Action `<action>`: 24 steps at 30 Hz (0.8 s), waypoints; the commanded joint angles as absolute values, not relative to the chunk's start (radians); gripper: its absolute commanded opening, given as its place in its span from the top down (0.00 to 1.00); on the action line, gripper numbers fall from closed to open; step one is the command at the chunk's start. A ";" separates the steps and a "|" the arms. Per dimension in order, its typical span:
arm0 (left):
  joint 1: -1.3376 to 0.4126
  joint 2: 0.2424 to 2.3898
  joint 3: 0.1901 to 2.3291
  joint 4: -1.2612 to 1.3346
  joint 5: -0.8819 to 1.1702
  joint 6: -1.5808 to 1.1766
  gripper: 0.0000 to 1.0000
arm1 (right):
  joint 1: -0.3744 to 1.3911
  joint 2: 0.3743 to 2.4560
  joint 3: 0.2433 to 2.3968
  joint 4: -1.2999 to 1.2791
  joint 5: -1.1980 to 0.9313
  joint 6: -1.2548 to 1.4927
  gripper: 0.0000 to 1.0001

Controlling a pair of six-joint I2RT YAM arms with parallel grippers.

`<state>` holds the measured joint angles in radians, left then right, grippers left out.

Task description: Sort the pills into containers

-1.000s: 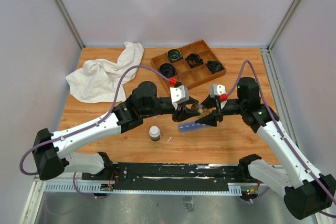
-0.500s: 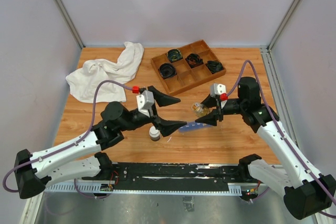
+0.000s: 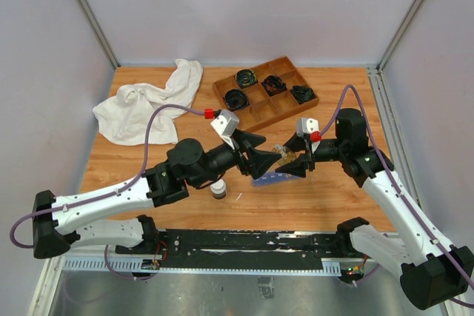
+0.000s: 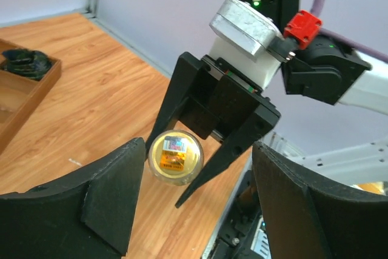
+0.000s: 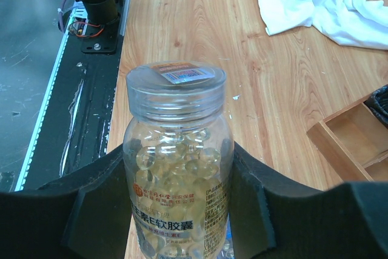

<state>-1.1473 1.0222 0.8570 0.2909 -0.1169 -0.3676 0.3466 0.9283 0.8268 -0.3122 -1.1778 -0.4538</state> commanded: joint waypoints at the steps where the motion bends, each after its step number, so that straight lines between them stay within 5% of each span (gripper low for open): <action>1: -1.181 1.093 0.949 0.138 -0.300 -0.329 0.25 | 0.333 0.922 0.847 -0.296 -1.183 -0.457 0.93; 5: -1.188 1.136 0.985 0.119 -0.286 -0.323 0.35 | 0.333 0.920 0.846 -0.296 -1.183 -0.457 0.93; 14: -1.187 1.191 1.029 0.091 -0.236 -0.323 0.40 | 0.333 0.919 0.849 -0.296 -1.183 -0.456 0.93; 24: -1.177 1.201 1.035 0.089 -0.116 -0.272 0.79 | 0.331 0.916 0.848 -0.296 -1.186 -0.456 0.94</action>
